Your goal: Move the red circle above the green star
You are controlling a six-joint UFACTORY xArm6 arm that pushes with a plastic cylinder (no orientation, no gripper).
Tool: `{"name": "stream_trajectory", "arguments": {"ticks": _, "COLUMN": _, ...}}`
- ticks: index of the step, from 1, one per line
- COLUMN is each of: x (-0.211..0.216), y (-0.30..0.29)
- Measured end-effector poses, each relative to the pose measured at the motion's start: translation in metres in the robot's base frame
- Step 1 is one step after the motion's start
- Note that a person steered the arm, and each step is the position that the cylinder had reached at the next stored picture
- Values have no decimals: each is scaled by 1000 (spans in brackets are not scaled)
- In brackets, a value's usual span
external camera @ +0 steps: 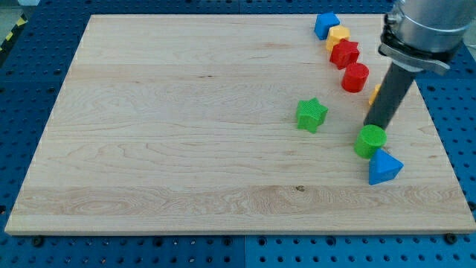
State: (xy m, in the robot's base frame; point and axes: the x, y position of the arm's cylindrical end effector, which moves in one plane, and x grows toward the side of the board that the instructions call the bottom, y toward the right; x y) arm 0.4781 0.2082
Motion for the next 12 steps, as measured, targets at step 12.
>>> {"name": "stream_trajectory", "arguments": {"ticks": 12, "x": -127, "y": -19}}
